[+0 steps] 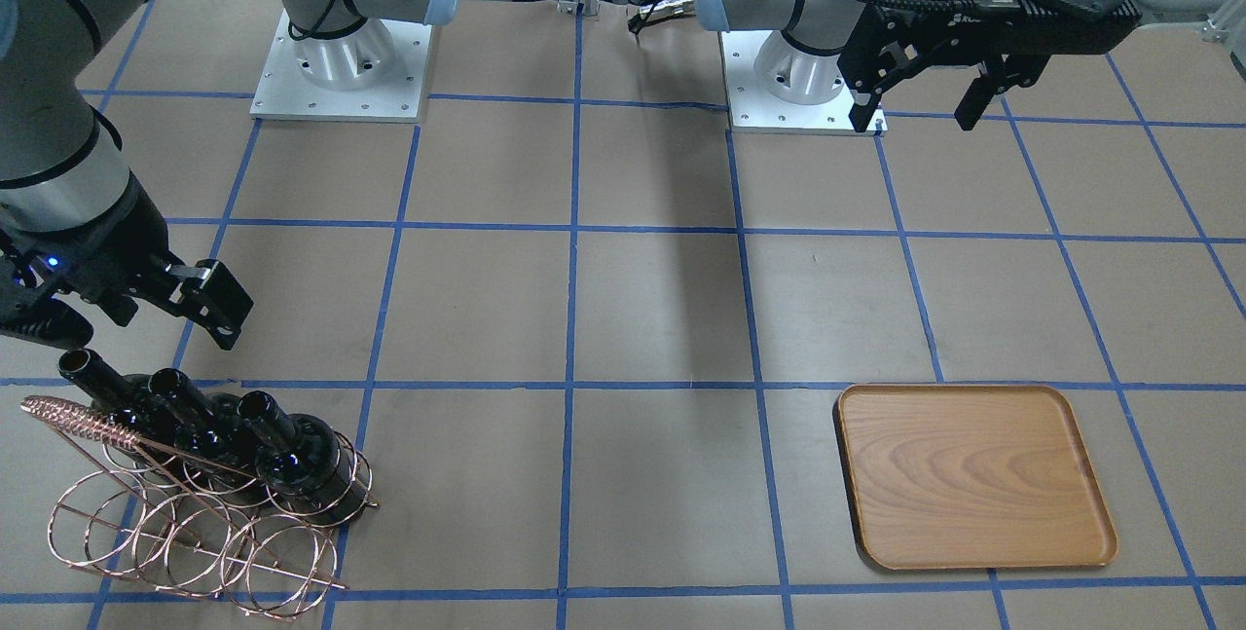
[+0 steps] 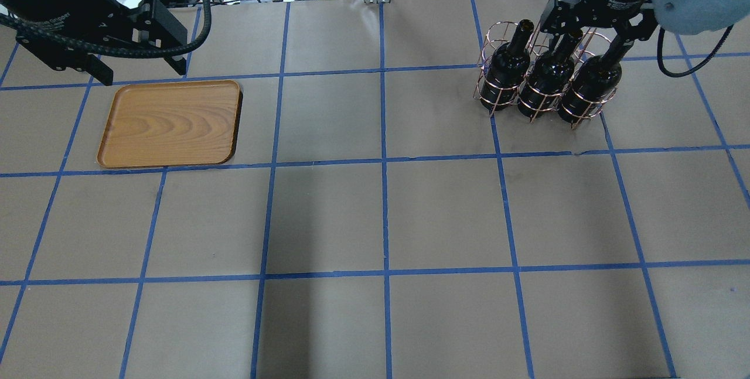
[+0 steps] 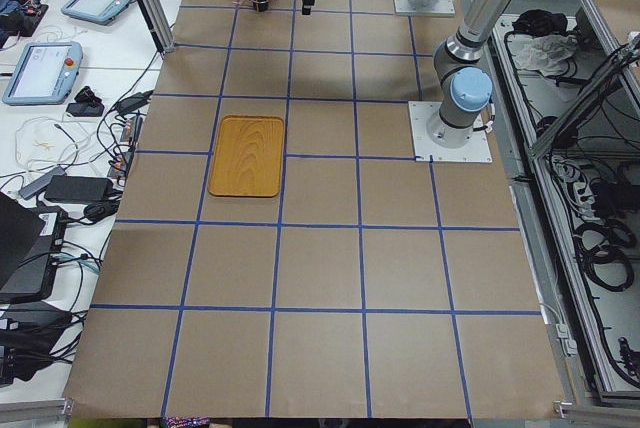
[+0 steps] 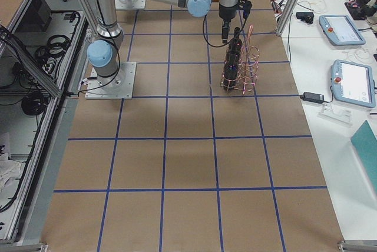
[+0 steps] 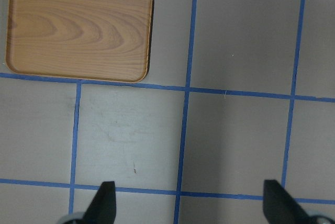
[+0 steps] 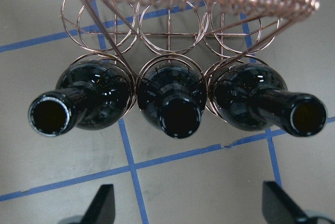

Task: Take wine from basket and place on tray
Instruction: 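Lower the right gripper onto the nearest dark bottle in the copper rack, then close the right gripper on the bottle neck and lift it from the rack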

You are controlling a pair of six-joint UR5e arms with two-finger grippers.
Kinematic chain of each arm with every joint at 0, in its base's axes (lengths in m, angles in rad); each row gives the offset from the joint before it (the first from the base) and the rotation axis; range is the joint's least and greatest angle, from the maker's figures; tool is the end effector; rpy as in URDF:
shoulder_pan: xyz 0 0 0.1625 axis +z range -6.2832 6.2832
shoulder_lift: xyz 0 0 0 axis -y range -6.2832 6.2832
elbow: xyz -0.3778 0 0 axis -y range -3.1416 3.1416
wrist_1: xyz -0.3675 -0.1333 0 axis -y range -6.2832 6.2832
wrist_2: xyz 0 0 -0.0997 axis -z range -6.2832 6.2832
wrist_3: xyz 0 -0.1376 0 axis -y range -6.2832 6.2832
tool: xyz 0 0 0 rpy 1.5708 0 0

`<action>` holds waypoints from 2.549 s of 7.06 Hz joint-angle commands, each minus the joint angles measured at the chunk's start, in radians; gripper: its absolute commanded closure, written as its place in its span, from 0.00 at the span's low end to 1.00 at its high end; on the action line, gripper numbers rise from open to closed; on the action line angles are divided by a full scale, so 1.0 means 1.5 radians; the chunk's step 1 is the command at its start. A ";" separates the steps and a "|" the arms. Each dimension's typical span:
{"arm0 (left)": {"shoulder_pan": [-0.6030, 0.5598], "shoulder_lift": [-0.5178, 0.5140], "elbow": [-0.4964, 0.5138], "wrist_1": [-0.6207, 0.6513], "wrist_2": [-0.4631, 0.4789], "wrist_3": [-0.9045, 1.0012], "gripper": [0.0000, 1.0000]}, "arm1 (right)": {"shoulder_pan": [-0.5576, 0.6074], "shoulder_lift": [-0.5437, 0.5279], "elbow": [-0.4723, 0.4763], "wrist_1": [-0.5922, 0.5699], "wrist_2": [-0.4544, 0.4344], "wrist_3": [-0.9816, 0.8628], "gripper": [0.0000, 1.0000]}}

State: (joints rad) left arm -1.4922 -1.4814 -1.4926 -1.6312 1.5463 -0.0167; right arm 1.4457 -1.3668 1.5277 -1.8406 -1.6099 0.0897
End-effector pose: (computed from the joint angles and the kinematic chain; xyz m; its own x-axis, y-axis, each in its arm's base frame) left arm -0.1015 -0.4518 0.4740 -0.9954 -0.0924 0.0261 -0.0947 0.9898 -0.1066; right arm 0.0579 -0.5650 0.3477 -0.9758 0.2167 0.0290 0.2123 0.9708 -0.1117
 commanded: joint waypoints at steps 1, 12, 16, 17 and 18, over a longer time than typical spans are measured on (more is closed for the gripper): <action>0.000 -0.001 0.000 0.000 0.000 0.000 0.00 | 0.000 0.036 0.000 -0.041 0.002 -0.001 0.04; 0.001 0.001 0.000 -0.001 0.000 0.001 0.00 | -0.002 0.063 -0.007 -0.081 0.003 -0.010 0.50; 0.001 0.001 0.000 0.000 0.000 0.001 0.00 | -0.005 0.058 -0.029 -0.071 0.003 -0.012 0.85; 0.000 0.001 0.000 0.000 0.000 0.001 0.00 | -0.005 0.050 -0.053 -0.060 0.016 -0.013 0.85; 0.001 0.001 0.000 0.000 0.000 0.001 0.00 | -0.005 0.041 -0.117 0.023 0.020 -0.013 0.85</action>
State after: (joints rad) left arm -1.4915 -1.4803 -1.4926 -1.6306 1.5462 -0.0154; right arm 1.4389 -1.2906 1.4372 -1.9049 -1.5907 0.0711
